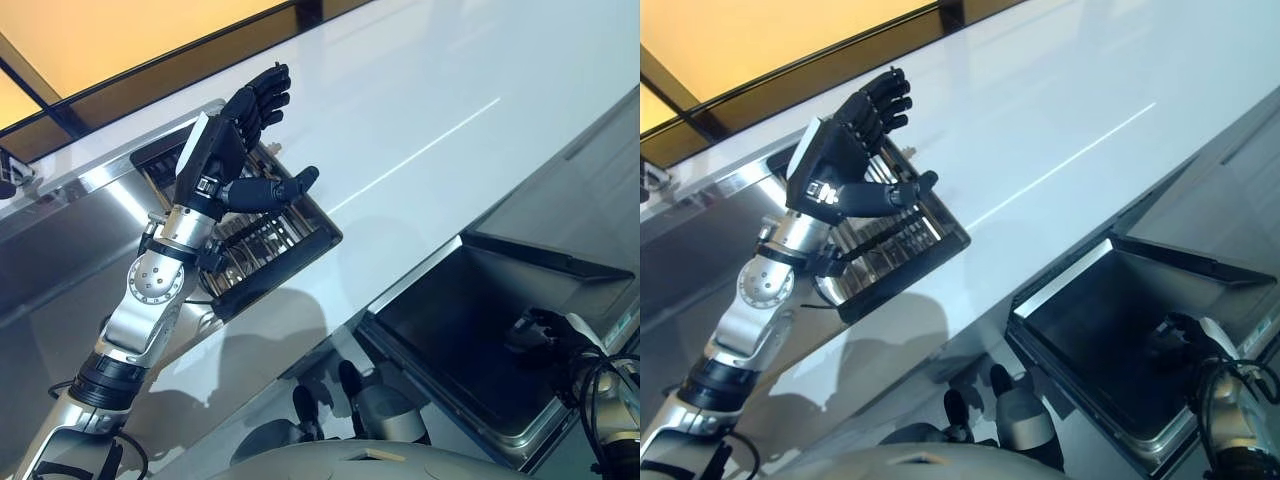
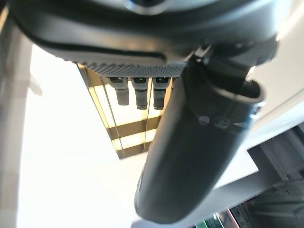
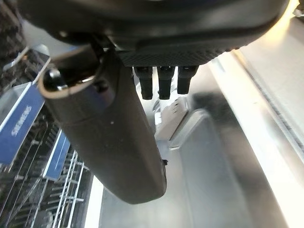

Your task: Pick up plates and place into dishwasher.

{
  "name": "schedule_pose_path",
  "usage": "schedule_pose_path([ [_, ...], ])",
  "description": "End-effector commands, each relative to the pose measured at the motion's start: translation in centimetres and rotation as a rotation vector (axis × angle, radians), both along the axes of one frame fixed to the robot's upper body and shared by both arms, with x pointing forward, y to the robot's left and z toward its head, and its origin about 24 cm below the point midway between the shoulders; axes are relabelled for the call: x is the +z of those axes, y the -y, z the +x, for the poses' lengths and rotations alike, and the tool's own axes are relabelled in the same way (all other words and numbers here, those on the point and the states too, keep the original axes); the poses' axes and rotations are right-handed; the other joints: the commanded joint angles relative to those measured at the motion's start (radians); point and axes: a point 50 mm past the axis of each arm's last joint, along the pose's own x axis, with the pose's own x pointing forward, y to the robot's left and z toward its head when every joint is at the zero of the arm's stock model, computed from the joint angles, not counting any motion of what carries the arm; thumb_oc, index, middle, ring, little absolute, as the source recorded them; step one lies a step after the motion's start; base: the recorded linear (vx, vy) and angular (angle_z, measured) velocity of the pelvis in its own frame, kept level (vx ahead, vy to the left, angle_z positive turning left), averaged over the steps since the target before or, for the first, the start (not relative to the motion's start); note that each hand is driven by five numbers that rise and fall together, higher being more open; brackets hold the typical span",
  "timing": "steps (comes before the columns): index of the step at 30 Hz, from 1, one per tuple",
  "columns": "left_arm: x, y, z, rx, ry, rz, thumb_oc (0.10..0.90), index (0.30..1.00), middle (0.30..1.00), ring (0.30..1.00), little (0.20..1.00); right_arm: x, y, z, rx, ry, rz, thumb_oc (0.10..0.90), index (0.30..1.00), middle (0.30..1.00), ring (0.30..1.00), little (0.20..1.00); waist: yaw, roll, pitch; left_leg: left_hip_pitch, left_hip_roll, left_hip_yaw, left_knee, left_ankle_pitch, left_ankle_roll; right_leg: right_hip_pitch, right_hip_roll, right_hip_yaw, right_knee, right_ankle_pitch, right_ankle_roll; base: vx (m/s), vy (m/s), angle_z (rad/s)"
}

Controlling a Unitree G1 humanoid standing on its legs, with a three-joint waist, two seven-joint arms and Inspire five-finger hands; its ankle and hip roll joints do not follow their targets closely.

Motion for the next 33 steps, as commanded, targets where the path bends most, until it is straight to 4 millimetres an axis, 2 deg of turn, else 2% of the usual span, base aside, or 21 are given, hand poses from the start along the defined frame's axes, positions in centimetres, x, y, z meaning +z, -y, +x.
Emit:
schedule_pose_path([
  [1, 2.0, -0.2, 0.0, -0.03, 0.131, -0.045, 0.8, 0.9, 0.9, 0.9, 0.9, 4.4, 2.2, 0.6, -0.095, 0.276, -0.096, 0.8, 0.9, 0.9, 0.9, 0.9, -0.014, -0.007, -0.127, 0.003, 0.04, 0.048, 0.009, -0.083, -0.034, -0.046, 0.008, -0.019, 0.124, -0.098, 0.112, -0.03, 0.071, -0.13],
  [6, 0.1, -0.6, 0.2, -0.084, 0.005, -0.097, 0.8, 0.9, 0.9, 0.9, 0.9, 3.8, 2.8, -1.8, -0.269, 0.424, -0.01, 0.8, 0.9, 0.9, 0.9, 0.9, -0.035, -0.002, -0.118, 0.004, 0.037, 0.059, 0.016, -0.092, -0.018, -0.09, 0.001, -0.009, 0.206, -0.112, 0.122, -0.04, 0.111, -0.11],
  [10, -2.2, -1.6, 0.5, -0.067, -0.1, -0.096, 0.8, 0.9, 0.9, 0.9, 0.9, 2.2, 2.9, -3.4, -0.37, 0.454, 0.07, 0.8, 0.9, 0.9, 0.9, 0.9, -0.043, -0.012, -0.104, 0.0, 0.013, 0.075, 0.007, -0.09, -0.022, -0.126, -0.038, -0.013, 0.157, -0.02, 0.166, -0.06, 0.061, -0.13],
  [11, -2.8, -2.3, 0.5, -0.027, -0.13, -0.093, 0.8, 0.9, 0.9, 0.9, 0.9, 1.2, 2.6, -3.1, -0.402, 0.465, 0.143, 0.8, 0.9, 0.9, 0.9, 0.9, -0.024, -0.016, -0.095, -0.005, 0.014, 0.098, 0.007, -0.09, -0.028, -0.136, -0.055, -0.077, 0.149, 0.005, 0.184, -0.13, -0.004, -0.28],
  [12, -3.0, -2.6, 0.5, -0.011, -0.136, -0.091, 0.8, 0.9, 0.9, 0.9, 0.9, 1.0, 2.4, -2.8, -0.403, 0.467, 0.163, 0.8, 0.9, 0.9, 0.9, 0.9, -0.016, -0.017, -0.094, -0.009, 0.017, 0.108, 0.007, -0.088, -0.03, -0.142, -0.058, -0.097, 0.152, 0.01, 0.189, -0.22, -0.051, -0.67],
  [13, -3.3, -3.1, 0.6, 0.023, -0.153, -0.082, 0.8, 0.9, 0.9, 0.9, 0.9, 0.2, 1.9, -1.8, -0.43, 0.481, 0.237, 0.8, 0.9, 0.9, 0.9, 0.9, 0.011, -0.015, -0.091, -0.026, 0.03, 0.129, 0.007, -0.075, -0.034, -0.159, -0.064, -0.148, 0.194, 0.005, 0.194, -0.23, -0.068, -1.0],
  [16, -3.5, -3.7, 0.8, 0.02, -0.168, -0.059, 0.8, 0.9, 0.9, 0.9, 0.9, -1.4, 1.4, -1.5, -0.528, 0.509, 0.379, 0.8, 0.9, 0.9, 0.9, 0.9, 0.037, 0.004, -0.097, -0.064, 0.058, 0.133, 0.007, -0.046, -0.032, -0.181, -0.049, -0.16, 0.343, -0.059, 0.17, -0.22, -0.074, -0.96],
  [18, -3.3, -4.4, 1.2, 0.017, -0.166, -0.066, 0.8, 0.9, 0.9, 0.9, 0.9, -3.0, 1.6, -2.7, -0.642, 0.53, 0.421, 0.8, 0.9, 0.9, 0.9, 0.9, 0.057, 0.012, -0.108, -0.091, 0.069, 0.125, 0.007, -0.027, -0.029, -0.183, -0.052, -0.17, 0.429, -0.103, 0.15, -0.2, -0.111, -0.12],
  [20, -3.2, -4.8, 1.3, 0.013, -0.166, -0.085, 0.8, 0.9, 0.9, 0.9, 0.9, -3.8, 2.0, -3.8, -0.717, 0.548, 0.423, 0.8, 0.9, 0.9, 0.9, 0.9, 0.074, 0.008, -0.115, -0.11, 0.069, 0.111, 0.007, -0.016, -0.03, -0.161, -0.057, -0.168, 0.424, -0.115, 0.145, -0.16, -0.171, 0.04],
  [23, -3.3, -5.1, 1.3, 0.037, -0.172, -0.114, 0.8, 0.9, 0.9, 0.9, 0.9, -4.5, 2.6, -5.2, -0.818, 0.558, 0.404, 0.8, 0.9, 0.9, 0.9, 0.9, 0.11, -0.005, -0.128, -0.161, 0.084, 0.088, 0.01, 0.018, -0.054, -0.059, -0.05, -0.166, 0.293, -0.168, 0.115, -0.16, -0.267, -0.02],
  [25, -3.3, -5.2, 1.4, 0.055, -0.172, -0.119, 0.8, 0.9, 0.9, 0.9, 0.9, -4.8, 2.9, -6.1, -0.872, 0.575, 0.405, 0.8, 0.9, 0.9, 0.9, 0.9, 0.121, -0.011, -0.13, -0.182, 0.092, 0.089, 0.008, 0.029, -0.071, -0.025, -0.039, -0.167, 0.224, -0.18, 0.103, -0.15, -0.272, -0.11],
  [28, -3.1, -5.4, 1.6, 0.075, -0.165, -0.181, 0.8, 0.9, 0.9, 0.9, 0.9, -5.0, 3.8, -8.0, -0.963, 0.586, 0.368, 0.8, 0.9, 0.9, 0.9, 0.9, 0.126, -0.011, -0.115, -0.215, 0.13, 0.086, 0.007, 0.067, -0.106, -0.015, -0.013, -0.179, 0.158, -0.161, 0.081, -0.2, -0.339, 0.0],
  [30, -3.2, -5.4, 1.6, 0.081, -0.147, -0.196, 0.8, 0.9, 0.9, 0.9, 0.9, -5.2, 4.1, -8.7, -1.008, 0.61, 0.404, 0.8, 0.9, 0.9, 0.9, 0.9, 0.121, -0.009, -0.1, -0.232, 0.146, 0.097, 0.009, 0.091, -0.124, -0.013, -0.002, -0.188, 0.135, -0.147, 0.071, -0.18, -0.277, 0.12],
  [32, -3.2, -5.4, 1.5, 0.086, -0.133, -0.196, 0.8, 0.9, 0.9, 0.9, 0.9, -5.3, 4.4, -9.4, -1.051, 0.639, 0.416, 0.8, 0.9, 0.9, 0.9, 0.9, 0.118, -0.009, -0.09, -0.241, 0.146, 0.098, 0.014, 0.104, -0.136, -0.009, 0.002, -0.185, 0.115, -0.129, 0.068, -0.15, -0.197, 0.07],
  [33, -2.9, -5.4, 1.4, 0.085, -0.118, -0.2, 0.8, 0.9, 0.9, 0.9, 0.9, -5.4, 4.5, -9.7, -1.076, 0.676, 0.443, 0.8, 0.9, 0.9, 0.9, 0.9, 0.121, -0.013, -0.079, -0.236, 0.132, 0.078, 0.046, 0.083, -0.132, -0.005, -0.01, -0.187, 0.101, -0.117, 0.069, -0.17, -0.148, 0.07],
])
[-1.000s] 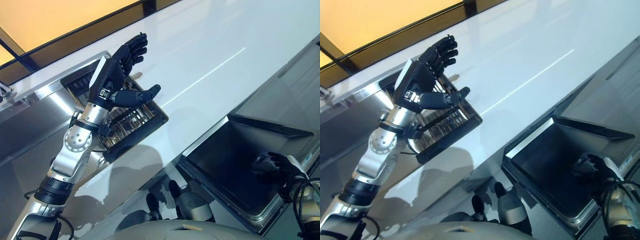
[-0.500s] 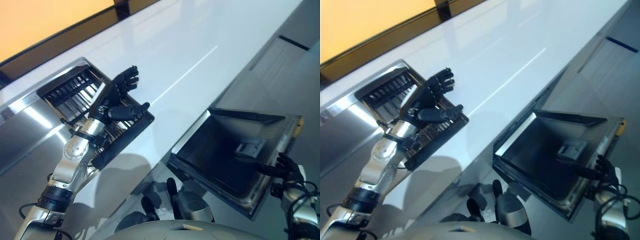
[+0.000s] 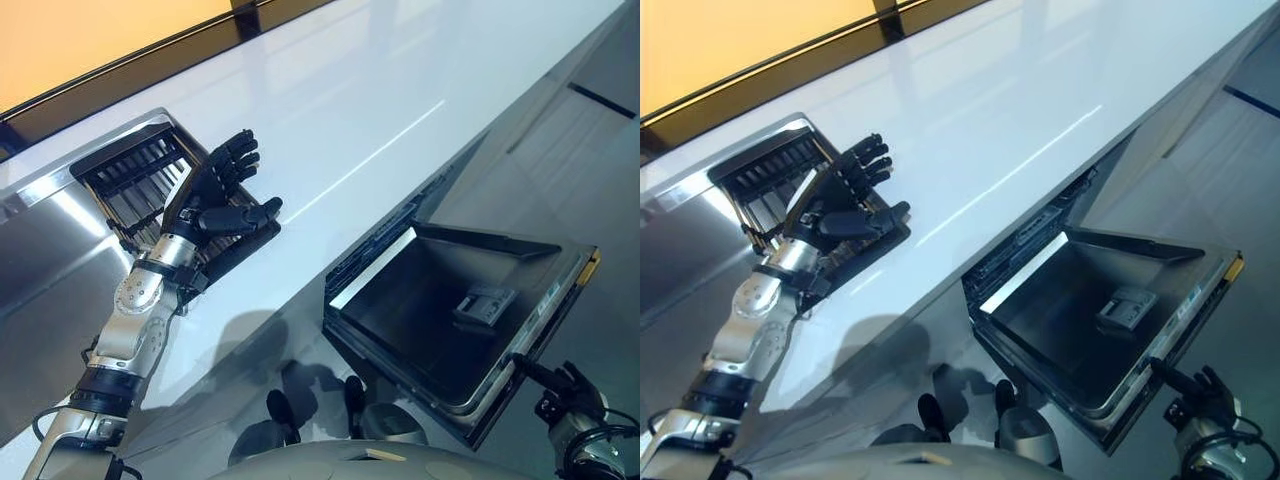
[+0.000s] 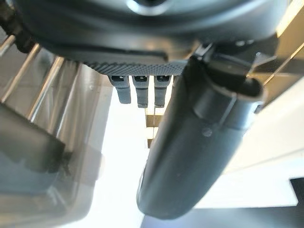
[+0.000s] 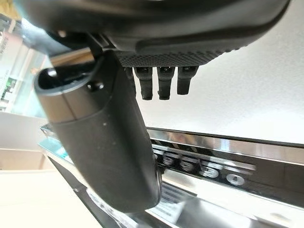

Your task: Pick up plates and place into dishwasher.

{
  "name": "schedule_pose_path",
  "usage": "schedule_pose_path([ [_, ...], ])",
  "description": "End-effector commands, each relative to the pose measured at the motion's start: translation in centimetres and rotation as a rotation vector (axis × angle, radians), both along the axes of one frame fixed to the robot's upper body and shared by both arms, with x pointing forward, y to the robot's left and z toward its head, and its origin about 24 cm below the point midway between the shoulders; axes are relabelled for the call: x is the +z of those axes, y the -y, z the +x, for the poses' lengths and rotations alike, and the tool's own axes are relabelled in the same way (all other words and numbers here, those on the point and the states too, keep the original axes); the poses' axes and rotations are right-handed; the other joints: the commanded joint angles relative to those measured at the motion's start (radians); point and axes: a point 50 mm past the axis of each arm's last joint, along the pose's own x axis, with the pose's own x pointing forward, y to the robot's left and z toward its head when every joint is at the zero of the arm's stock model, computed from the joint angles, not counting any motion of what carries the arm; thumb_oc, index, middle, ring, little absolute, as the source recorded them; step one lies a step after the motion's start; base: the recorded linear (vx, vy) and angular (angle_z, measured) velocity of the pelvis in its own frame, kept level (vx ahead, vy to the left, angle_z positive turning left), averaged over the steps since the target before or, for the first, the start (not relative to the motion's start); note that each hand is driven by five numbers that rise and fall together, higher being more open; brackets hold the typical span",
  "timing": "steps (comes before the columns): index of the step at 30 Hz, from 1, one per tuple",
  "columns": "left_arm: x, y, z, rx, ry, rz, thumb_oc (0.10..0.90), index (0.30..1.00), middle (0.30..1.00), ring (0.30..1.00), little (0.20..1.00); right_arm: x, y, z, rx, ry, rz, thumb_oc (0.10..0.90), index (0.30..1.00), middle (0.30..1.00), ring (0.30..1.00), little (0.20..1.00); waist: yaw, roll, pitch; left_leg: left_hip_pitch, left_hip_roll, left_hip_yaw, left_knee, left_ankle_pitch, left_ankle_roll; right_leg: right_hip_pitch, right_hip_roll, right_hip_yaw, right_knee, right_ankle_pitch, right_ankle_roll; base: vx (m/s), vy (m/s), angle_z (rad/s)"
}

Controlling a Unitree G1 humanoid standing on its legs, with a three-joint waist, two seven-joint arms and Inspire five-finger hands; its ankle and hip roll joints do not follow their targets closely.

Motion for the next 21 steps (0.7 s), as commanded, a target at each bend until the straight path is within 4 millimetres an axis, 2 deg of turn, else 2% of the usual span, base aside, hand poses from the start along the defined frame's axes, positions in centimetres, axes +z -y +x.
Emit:
schedule_pose_path([
  [1, 3.3, -0.7, 0.2, 0.043, 0.189, -0.054, 0.8, 0.9, 0.9, 0.9, 0.9, 2.7, 4.6, -3.7, -0.246, 0.066, -0.127, 0.8, 0.9, 0.9, 0.9, 0.9, -0.019, 0.002, 0.011, -0.129, 0.002, -0.099, 0.068, -0.002, -0.035, 0.043, 0.02, -0.018, 0.1, -0.099, 0.029, -0.22, -0.14, 0.0],
  [4, 4.1, -0.4, 0.0, 0.028, 0.227, -0.057, 0.8, 0.9, 0.9, 0.9, 0.9, 2.9, 5.1, -3.6, -0.275, 0.054, -0.161, 0.8, 0.9, 0.9, 0.9, 0.9, -0.002, -0.016, 0.012, -0.156, -0.024, -0.156, 0.291, -0.15, 0.003, 0.009, -0.033, -0.016, 0.11, -0.082, 0.021, -0.22, -0.053, -0.17],
  [5, 4.6, -0.2, -0.1, 0.024, 0.239, -0.059, 0.8, 0.9, 0.9, 0.9, 0.9, 3.1, 5.1, -3.1, -0.281, 0.04, -0.187, 0.8, 0.9, 0.9, 0.9, 0.9, -0.001, -0.007, 0.011, -0.129, -0.04, -0.197, 0.274, -0.169, 0.011, -0.01, -0.035, 0.0, 0.121, -0.081, 0.027, -0.14, 0.044, -0.23],
  [7, 5.1, -0.1, -0.1, 0.017, 0.254, -0.067, 0.8, 0.9, 0.9, 0.9, 0.9, 3.0, 5.0, -2.9, -0.302, 0.061, -0.163, 0.8, 0.9, 0.9, 0.9, 0.9, -0.011, 0.019, 0.01, -0.074, -0.049, -0.227, 0.182, -0.148, 0.015, -0.041, -0.02, 0.014, 0.141, -0.083, 0.032, -0.1, 0.066, -0.24],
  [9, 5.7, 0.5, 0.3, -0.012, 0.268, -0.055, 0.8, 0.9, 0.9, 0.9, 0.9, 1.8, 4.2, -3.3, -0.314, 0.081, -0.076, 0.8, 0.9, 0.9, 0.9, 0.9, -0.018, 0.035, 0.02, -0.049, -0.057, -0.237, 0.138, -0.14, 0.019, -0.066, -0.024, 0.016, 0.158, -0.079, 0.046, -0.15, 0.055, -0.03],
  [14, 7.1, 1.1, 0.2, -0.024, 0.313, -0.018, 0.8, 0.9, 0.9, 0.9, 0.9, 0.6, 3.4, -3.4, -0.313, 0.114, 0.055, 0.8, 0.9, 0.9, 0.9, 0.9, -0.015, 0.057, 0.043, -0.065, -0.075, -0.239, 0.14, -0.145, 0.029, -0.097, -0.043, 0.021, 0.177, -0.08, 0.055, -0.15, 0.047, 0.01],
  [21, 7.7, 0.8, -0.2, -0.017, 0.342, -0.026, 0.8, 0.9, 0.9, 0.9, 0.9, -0.8, 1.5, -2.9, -0.156, 0.232, 0.243, 0.8, 0.9, 0.9, 0.9, 0.9, -0.021, 0.098, 0.054, -0.066, -0.098, -0.239, 0.152, -0.159, 0.037, -0.104, -0.065, 0.039, 0.188, -0.084, 0.057, -0.03, 0.084, -0.03],
])
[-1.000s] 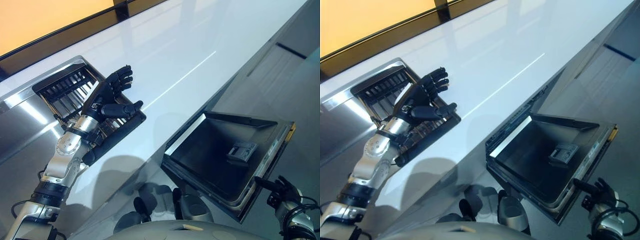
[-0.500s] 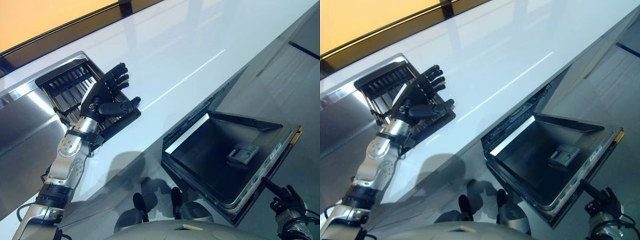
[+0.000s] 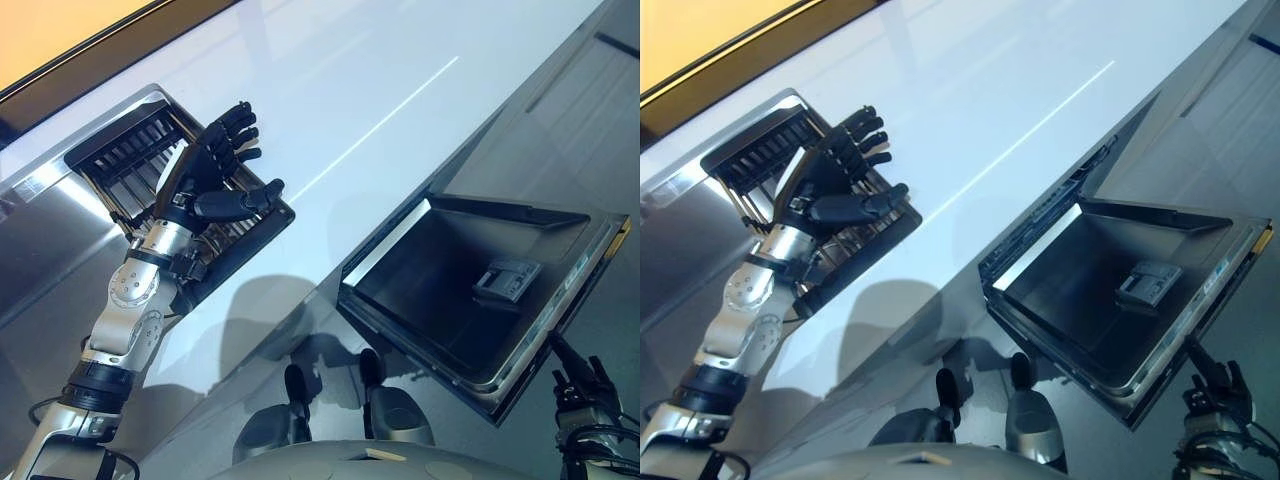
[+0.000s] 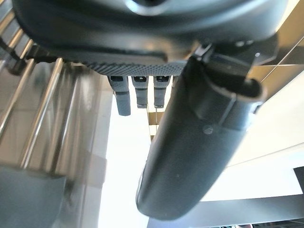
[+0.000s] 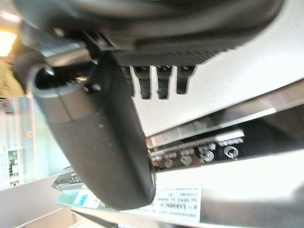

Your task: Pick up plates and place into dishwasher.

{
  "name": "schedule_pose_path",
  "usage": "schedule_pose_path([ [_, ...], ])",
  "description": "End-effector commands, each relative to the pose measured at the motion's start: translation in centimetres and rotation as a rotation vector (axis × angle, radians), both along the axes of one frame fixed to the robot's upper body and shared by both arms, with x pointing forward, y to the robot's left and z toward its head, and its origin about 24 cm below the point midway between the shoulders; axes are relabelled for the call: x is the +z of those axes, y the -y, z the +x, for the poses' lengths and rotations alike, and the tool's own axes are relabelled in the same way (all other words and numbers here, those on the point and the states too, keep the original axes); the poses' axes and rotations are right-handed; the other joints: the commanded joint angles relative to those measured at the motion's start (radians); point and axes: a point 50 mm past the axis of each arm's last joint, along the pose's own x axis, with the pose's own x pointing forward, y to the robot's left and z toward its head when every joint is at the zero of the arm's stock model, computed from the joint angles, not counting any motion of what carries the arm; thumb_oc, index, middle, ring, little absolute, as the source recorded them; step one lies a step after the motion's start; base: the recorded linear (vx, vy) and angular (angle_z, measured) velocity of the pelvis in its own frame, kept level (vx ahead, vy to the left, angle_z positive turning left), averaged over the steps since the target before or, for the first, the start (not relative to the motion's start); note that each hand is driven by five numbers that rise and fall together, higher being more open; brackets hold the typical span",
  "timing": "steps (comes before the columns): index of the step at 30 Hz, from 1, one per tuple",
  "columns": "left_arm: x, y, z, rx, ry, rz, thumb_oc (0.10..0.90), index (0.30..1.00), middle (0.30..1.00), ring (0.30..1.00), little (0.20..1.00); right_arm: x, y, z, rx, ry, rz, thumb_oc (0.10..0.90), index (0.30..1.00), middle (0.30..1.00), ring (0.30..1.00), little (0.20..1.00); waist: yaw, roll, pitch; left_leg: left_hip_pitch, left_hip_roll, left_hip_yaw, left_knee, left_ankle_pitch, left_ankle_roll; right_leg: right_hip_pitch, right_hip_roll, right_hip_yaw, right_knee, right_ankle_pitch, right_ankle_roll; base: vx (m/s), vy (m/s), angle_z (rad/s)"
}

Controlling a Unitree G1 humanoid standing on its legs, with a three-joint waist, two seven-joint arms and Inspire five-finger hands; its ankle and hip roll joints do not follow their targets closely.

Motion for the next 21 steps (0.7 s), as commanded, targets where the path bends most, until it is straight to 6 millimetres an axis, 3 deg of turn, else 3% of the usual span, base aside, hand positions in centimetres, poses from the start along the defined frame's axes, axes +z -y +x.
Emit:
schedule_pose_path([
  [1, 4.9, 0.6, -0.1, -0.037, 0.245, -0.052, 0.8, 0.9, 0.9, 0.9, 0.9, -1.6, -0.4, -3.6, 0.114, -0.098, 0.082, 0.8, 0.9, 0.9, 0.9, 0.9, -0.016, 0.053, -0.02, -0.051, -0.03, -0.035, 0.15, -0.135, 0.01, -0.059, 0.003, -0.011, 0.185, -0.107, 0.035, 0.0, 0.071, -0.05],
  [5, 5.0, 0.9, -0.2, -0.054, 0.241, -0.062, 0.8, 0.9, 0.9, 0.9, 0.9, -1.6, -1.6, -1.8, 0.294, 0.016, 0.098, 0.8, 0.9, 0.9, 0.9, 0.9, -0.009, 0.075, -0.023, -0.045, -0.036, -0.036, 0.151, -0.14, 0.015, -0.062, -0.011, -0.001, 0.191, -0.108, 0.04, 0.01, 0.078, -0.06],
  [10, 4.4, 1.4, -0.4, -0.071, 0.222, -0.071, 0.8, 0.9, 0.9, 0.9, 0.9, -1.9, -4.6, 1.0, 0.603, 0.136, 0.145, 0.8, 0.9, 0.9, 0.9, 0.9, 0.006, 0.088, -0.035, -0.034, -0.044, -0.041, 0.144, -0.144, 0.021, -0.052, -0.024, -0.002, 0.189, -0.109, 0.044, 0.05, 0.047, -0.07],
  [14, 4.1, 1.8, -0.4, -0.089, 0.21, -0.071, 0.8, 0.9, 0.9, 0.9, 0.9, -1.7, -6.6, 3.0, 0.8, 0.206, 0.182, 0.8, 0.9, 0.9, 0.9, 0.9, 0.019, 0.087, -0.046, -0.023, -0.044, -0.045, 0.132, -0.142, 0.022, -0.042, -0.027, -0.01, 0.182, -0.108, 0.044, 0.03, 0.006, 0.0],
  [16, 3.7, 2.0, -0.4, -0.1, 0.203, -0.071, 0.8, 0.9, 0.9, 0.9, 0.9, -1.0, -8.5, 5.3, 0.967, 0.306, 0.222, 0.8, 0.9, 0.9, 0.9, 0.9, 0.034, 0.082, -0.055, -0.016, -0.042, -0.053, 0.121, -0.138, 0.023, -0.033, -0.028, -0.02, 0.176, -0.108, 0.042, 0.04, -0.013, -0.01],
  [21, 2.9, 1.9, -0.4, -0.104, 0.191, -0.075, 0.8, 0.9, 0.9, 0.9, 0.9, 0.9, -11.8, 8.9, 1.118, 0.544, 0.303, 0.8, 0.9, 0.9, 0.9, 0.9, 0.059, 0.07, -0.069, 0.003, -0.038, -0.066, 0.094, -0.128, 0.022, -0.013, -0.024, -0.039, 0.16, -0.106, 0.039, 0.05, -0.031, 0.0],
])
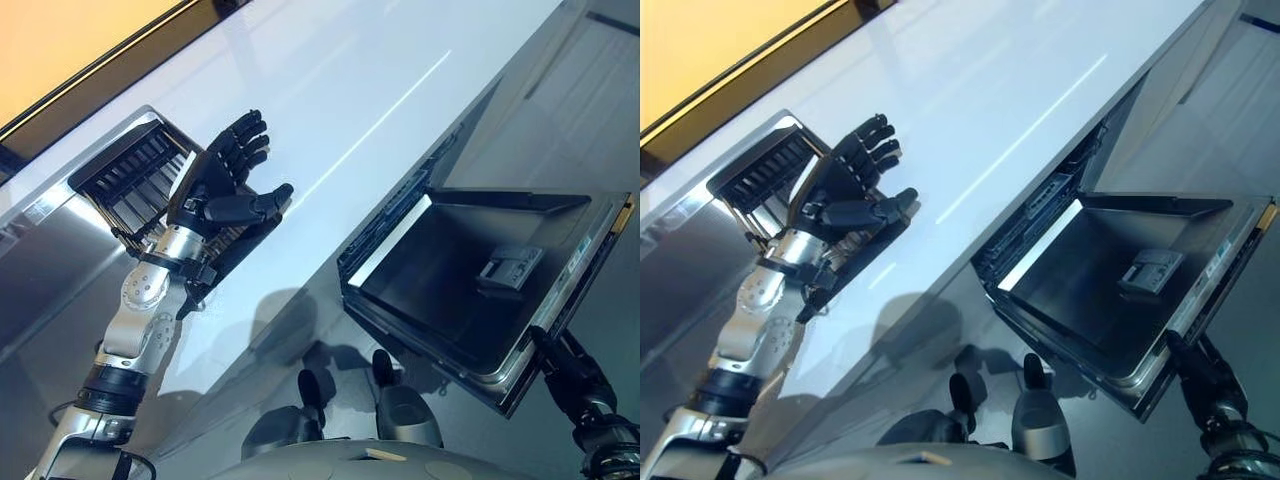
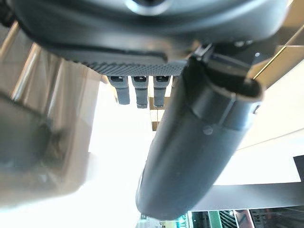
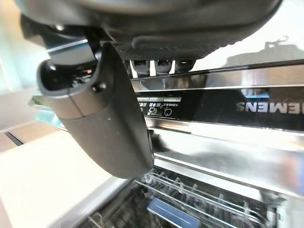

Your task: Pick up plates and place into dishwasher.

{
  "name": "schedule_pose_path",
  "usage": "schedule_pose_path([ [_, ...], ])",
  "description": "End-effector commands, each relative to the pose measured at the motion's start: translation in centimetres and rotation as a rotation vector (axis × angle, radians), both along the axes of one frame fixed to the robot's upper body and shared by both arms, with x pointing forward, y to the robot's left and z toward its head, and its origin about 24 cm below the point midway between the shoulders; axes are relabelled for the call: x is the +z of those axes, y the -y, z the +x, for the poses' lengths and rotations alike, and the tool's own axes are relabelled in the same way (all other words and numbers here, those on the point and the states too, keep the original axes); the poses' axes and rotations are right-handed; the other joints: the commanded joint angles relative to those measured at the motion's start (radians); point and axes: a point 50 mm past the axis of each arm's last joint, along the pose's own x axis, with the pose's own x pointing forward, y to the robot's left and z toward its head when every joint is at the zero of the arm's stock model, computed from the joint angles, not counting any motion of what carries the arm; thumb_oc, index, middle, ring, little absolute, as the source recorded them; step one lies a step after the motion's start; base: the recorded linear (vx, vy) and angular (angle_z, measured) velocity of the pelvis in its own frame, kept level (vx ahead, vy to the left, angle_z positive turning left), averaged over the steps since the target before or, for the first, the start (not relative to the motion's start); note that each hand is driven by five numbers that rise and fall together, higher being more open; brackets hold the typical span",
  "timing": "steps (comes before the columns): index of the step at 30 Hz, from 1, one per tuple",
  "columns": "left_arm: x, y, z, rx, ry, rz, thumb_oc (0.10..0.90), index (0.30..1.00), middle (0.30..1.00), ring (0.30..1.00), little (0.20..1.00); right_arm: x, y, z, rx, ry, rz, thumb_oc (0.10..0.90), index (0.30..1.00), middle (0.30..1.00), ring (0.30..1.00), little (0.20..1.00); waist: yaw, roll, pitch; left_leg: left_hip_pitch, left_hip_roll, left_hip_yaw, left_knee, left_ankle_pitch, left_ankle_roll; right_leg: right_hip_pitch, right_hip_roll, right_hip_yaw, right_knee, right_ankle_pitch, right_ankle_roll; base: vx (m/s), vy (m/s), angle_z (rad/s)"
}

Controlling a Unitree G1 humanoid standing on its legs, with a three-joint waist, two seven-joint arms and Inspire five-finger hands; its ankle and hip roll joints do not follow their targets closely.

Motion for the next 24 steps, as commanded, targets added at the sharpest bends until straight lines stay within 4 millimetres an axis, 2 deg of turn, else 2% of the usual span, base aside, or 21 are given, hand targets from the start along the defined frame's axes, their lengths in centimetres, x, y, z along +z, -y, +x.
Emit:
schedule_pose_path([
  [1, 4.1, 0.4, -0.1, -0.028, 0.25, -0.029, 0.8, 0.9, 0.9, 0.9, 0.9, 1.2, -12.7, 10.0, 0.646, 0.433, 0.377, 0.8, 0.9, 0.9, 0.9, 0.9, 0.08, 0.015, -0.096, -0.044, -0.051, -0.079, 0.084, -0.122, 0.029, -0.054, -0.027, -0.063, 0.154, -0.112, 0.043, 0.05, -0.039, -0.01],
  [5, 3.4, 0.4, 0.0, -0.024, 0.234, -0.044, 0.8, 0.9, 0.9, 0.9, 0.9, 3.0, -15.1, 12.1, 0.725, 0.562, 0.462, 0.8, 0.9, 0.9, 0.9, 0.9, 0.097, 0.002, -0.114, -0.032, -0.051, -0.094, 0.052, -0.112, 0.027, -0.035, -0.016, -0.076, 0.13, -0.11, 0.039, 0.02, -0.013, -0.01],
  [14, 2.9, 1.0, 0.3, -0.042, 0.213, -0.048, 0.8, 0.9, 0.9, 0.9, 0.9, 7.0, -17.7, 16.5, 0.821, 0.728, 0.486, 0.8, 0.9, 0.9, 0.9, 0.9, 0.146, -0.034, -0.148, -0.017, -0.048, -0.13, 0.024, -0.092, 0.023, 0.012, 0.003, -0.108, 0.088, -0.108, 0.023, 0.02, -0.023, -0.05],
  [21, 2.7, 1.4, 0.5, -0.059, 0.21, -0.053, 0.8, 0.9, 0.9, 0.9, 0.9, 8.4, -19.0, 17.7, 0.82, 0.819, 0.484, 0.8, 0.9, 0.9, 0.9, 0.9, 0.17, -0.048, -0.168, -0.006, -0.051, -0.152, 0.016, -0.086, 0.025, 0.04, 0.009, -0.125, 0.083, -0.118, 0.014, 0.04, -0.002, 0.03],
  [24, 2.5, 1.5, 0.5, -0.064, 0.205, -0.058, 0.8, 0.9, 0.9, 0.9, 0.9, 8.3, -19.1, 17.7, 0.817, 0.826, 0.477, 0.8, 0.9, 0.9, 0.9, 0.9, 0.175, -0.05, -0.172, -0.001, -0.053, -0.16, 0.013, -0.086, 0.026, 0.048, 0.009, -0.129, 0.081, -0.119, 0.013, 0.05, 0.005, -0.02],
])
